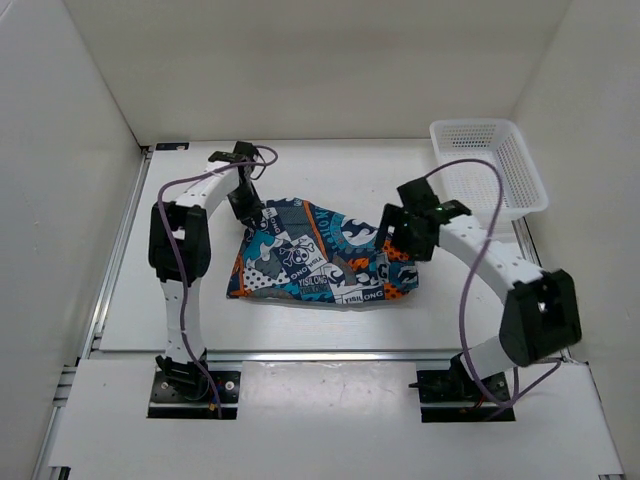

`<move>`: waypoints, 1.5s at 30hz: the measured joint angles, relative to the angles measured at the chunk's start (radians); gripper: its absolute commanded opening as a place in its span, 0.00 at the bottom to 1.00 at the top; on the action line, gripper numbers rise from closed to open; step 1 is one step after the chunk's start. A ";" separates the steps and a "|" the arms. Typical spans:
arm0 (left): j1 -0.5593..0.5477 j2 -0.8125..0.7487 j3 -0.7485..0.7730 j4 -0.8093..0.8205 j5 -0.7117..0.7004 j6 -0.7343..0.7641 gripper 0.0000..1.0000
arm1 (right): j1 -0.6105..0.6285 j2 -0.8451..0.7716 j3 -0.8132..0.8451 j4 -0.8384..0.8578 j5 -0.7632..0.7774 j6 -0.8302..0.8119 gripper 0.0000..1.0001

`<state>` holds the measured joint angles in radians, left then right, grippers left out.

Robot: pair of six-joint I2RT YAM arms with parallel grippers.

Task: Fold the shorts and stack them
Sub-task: Fold the shorts

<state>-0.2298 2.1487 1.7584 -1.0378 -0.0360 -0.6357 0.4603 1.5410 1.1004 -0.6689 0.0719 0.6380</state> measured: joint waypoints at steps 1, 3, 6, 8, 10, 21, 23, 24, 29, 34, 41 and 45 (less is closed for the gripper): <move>0.001 -0.003 0.015 -0.007 -0.008 0.009 0.25 | -0.017 -0.042 0.014 -0.008 0.018 -0.003 0.94; 0.003 -0.014 0.026 -0.010 -0.013 0.024 0.29 | -0.057 -0.114 0.028 -0.010 0.043 -0.011 0.94; 0.005 -0.033 0.026 -0.029 -0.016 0.044 0.30 | -0.129 -0.180 0.006 -0.001 0.045 -0.021 0.94; 0.005 -0.050 0.023 -0.036 -0.016 0.053 0.30 | -0.172 -0.186 -0.043 0.013 0.023 -0.024 0.94; 0.005 -0.077 0.010 -0.039 -0.016 0.060 0.30 | -0.215 -0.186 -0.127 0.041 -0.018 -0.024 0.94; 0.016 -0.228 -0.102 -0.042 -0.017 0.071 0.30 | -0.330 -0.126 -0.363 0.222 -0.264 0.006 0.81; 0.021 -0.227 -0.116 -0.042 -0.016 0.071 0.30 | -0.327 -0.082 -0.368 0.262 -0.290 0.019 0.77; 0.024 -0.227 -0.119 -0.043 -0.016 0.071 0.30 | -0.325 -0.070 -0.366 0.277 -0.310 0.027 0.75; 0.037 -0.227 -0.127 -0.039 -0.017 0.072 0.30 | -0.305 -0.034 -0.365 0.349 -0.338 0.054 0.54; 0.055 -0.227 -0.135 -0.038 -0.016 0.072 0.30 | -0.275 0.006 -0.357 0.363 -0.306 0.068 0.00; 0.079 -0.234 -0.180 -0.031 -0.017 0.079 0.29 | -0.268 -0.053 -0.294 0.225 -0.151 0.042 0.00; 0.083 -0.270 -0.232 -0.019 -0.011 0.079 0.18 | -0.268 -0.129 -0.184 0.084 -0.034 -0.027 0.00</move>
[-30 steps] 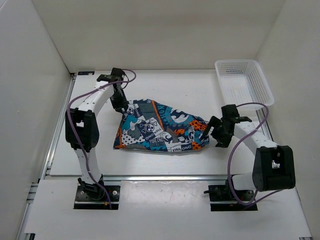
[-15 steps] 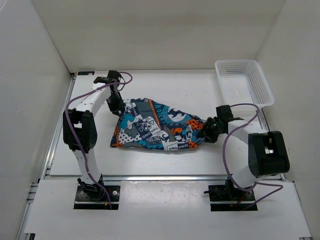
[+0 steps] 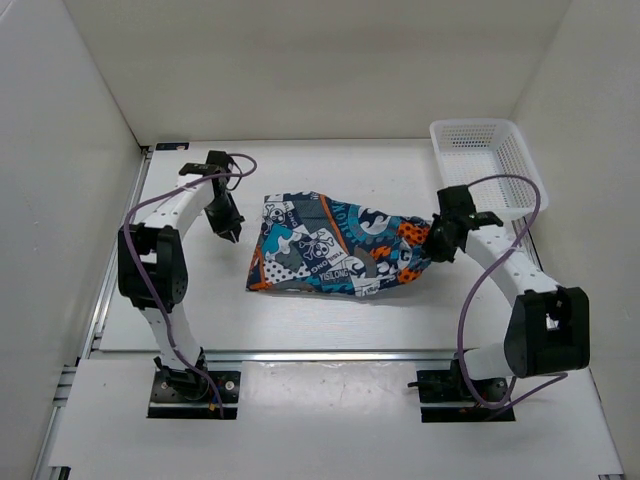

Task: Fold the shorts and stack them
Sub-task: Fold the shorts

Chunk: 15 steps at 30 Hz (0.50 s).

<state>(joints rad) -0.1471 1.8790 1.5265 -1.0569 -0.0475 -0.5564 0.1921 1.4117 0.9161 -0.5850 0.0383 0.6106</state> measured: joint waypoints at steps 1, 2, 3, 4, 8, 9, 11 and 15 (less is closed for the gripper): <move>-0.003 -0.016 -0.020 0.007 0.004 -0.001 0.16 | 0.000 -0.014 0.040 -0.034 0.027 -0.024 0.00; -0.010 -0.033 -0.040 0.014 0.008 -0.002 0.13 | 0.000 -0.025 0.083 -0.068 0.054 -0.047 0.00; -0.021 -0.047 -0.056 0.021 0.014 -0.007 0.10 | 0.000 -0.031 0.129 -0.099 0.079 -0.072 0.00; -0.034 -0.057 -0.069 0.029 0.022 -0.009 0.10 | 0.001 -0.034 0.172 -0.122 0.101 -0.095 0.00; -0.091 -0.034 -0.077 0.072 0.048 -0.022 0.10 | 0.021 -0.022 0.306 -0.195 0.184 -0.152 0.00; -0.105 -0.016 -0.074 0.085 0.052 -0.026 0.10 | 0.029 -0.011 0.328 -0.208 0.201 -0.160 0.00; -0.129 0.042 -0.043 0.098 0.068 -0.031 0.10 | 0.046 0.029 0.382 -0.245 0.235 -0.177 0.00; -0.159 0.166 0.031 0.138 0.100 -0.035 0.10 | 0.093 0.132 0.481 -0.298 0.294 -0.196 0.00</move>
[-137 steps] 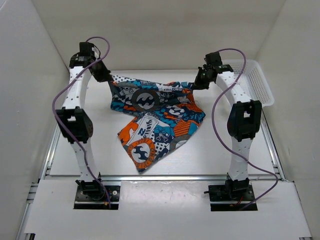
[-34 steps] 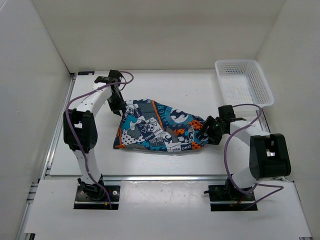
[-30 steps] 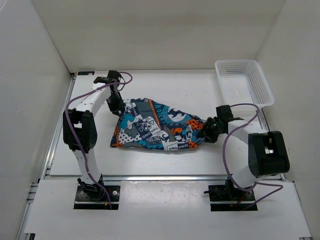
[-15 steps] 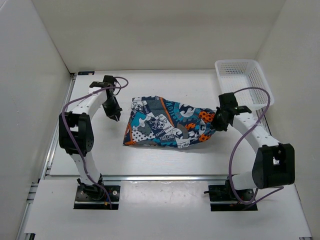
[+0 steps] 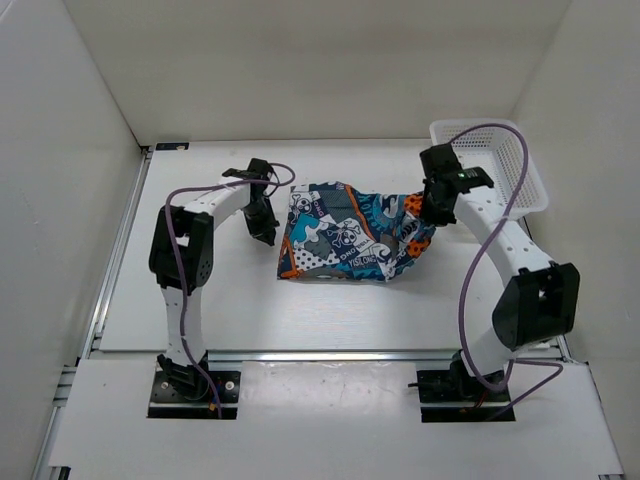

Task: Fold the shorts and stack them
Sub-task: Fold the shorts

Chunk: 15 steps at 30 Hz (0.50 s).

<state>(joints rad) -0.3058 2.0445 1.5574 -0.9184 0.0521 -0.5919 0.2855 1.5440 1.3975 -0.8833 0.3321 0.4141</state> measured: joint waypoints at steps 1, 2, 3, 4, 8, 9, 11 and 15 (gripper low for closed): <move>-0.003 0.024 0.013 0.011 0.009 0.000 0.10 | 0.014 0.021 0.024 -0.009 0.009 -0.003 0.00; -0.004 0.040 0.022 0.019 0.018 0.000 0.10 | 0.028 0.042 0.051 -0.023 0.018 -0.005 0.00; -0.004 0.054 0.029 0.025 0.025 0.000 0.10 | 0.041 0.058 0.074 -0.032 0.026 -0.006 0.00; -0.004 0.064 0.034 0.033 0.035 -0.001 0.10 | 0.056 0.076 0.098 -0.041 0.036 -0.007 0.00; -0.011 0.082 0.037 0.047 0.056 -0.003 0.10 | 0.105 0.125 0.163 -0.063 0.063 -0.007 0.00; -0.018 0.082 0.037 0.052 0.062 -0.003 0.10 | 0.116 0.131 0.170 -0.066 0.066 -0.007 0.00; -0.033 0.082 0.028 0.068 0.064 -0.008 0.10 | 0.118 0.131 0.171 -0.072 0.069 -0.007 0.00; -0.088 0.021 -0.072 0.108 0.072 -0.045 0.10 | 0.115 0.125 0.154 -0.082 0.086 -0.007 0.00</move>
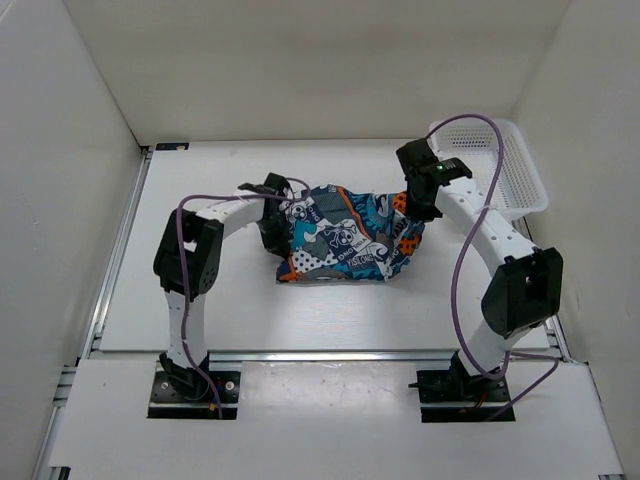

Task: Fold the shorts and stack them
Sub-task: Fold the shorts

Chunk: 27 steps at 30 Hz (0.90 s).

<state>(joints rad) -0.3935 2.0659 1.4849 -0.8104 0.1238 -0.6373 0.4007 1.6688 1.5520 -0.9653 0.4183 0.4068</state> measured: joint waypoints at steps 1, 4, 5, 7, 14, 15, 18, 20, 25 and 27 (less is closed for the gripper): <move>-0.021 -0.024 -0.037 0.003 -0.002 -0.012 0.10 | 0.000 -0.005 -0.010 -0.002 0.003 0.000 0.00; -0.105 -0.106 -0.158 0.007 -0.009 -0.055 0.10 | -0.001 -0.027 -0.037 -0.011 0.016 0.000 0.00; -0.133 -0.128 -0.188 0.004 -0.011 -0.069 0.10 | -0.001 -0.037 -0.046 -0.013 0.024 0.000 0.00; -0.192 -0.173 -0.251 0.006 -0.012 -0.096 0.10 | -0.001 -0.058 -0.058 -0.028 0.035 -0.002 0.00; -0.212 -0.344 -0.350 -0.038 -0.047 -0.148 0.10 | 0.000 -0.101 -0.061 -0.051 0.058 -0.045 0.00; -0.187 -0.356 -0.350 -0.039 -0.057 -0.150 0.10 | 0.002 -0.101 -0.061 -0.053 0.058 -0.050 0.00; -0.108 -0.346 -0.339 -0.043 -0.084 -0.142 0.10 | 0.011 -0.101 -0.059 -0.056 0.058 -0.056 0.00; -0.071 -0.307 -0.315 -0.048 -0.098 -0.129 0.10 | 0.027 -0.101 -0.055 -0.057 0.060 -0.063 0.00; -0.047 -0.163 -0.203 -0.040 -0.115 -0.092 0.10 | 0.066 -0.099 -0.026 -0.058 0.065 -0.074 0.00; -0.047 -0.111 -0.153 -0.040 -0.107 -0.074 0.10 | 0.085 -0.095 -0.010 -0.061 0.067 -0.075 0.00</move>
<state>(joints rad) -0.4400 1.9553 1.3315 -0.8501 0.0170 -0.7109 0.4858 1.5738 1.5421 -1.0264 0.4854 0.3317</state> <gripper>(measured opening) 0.119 0.103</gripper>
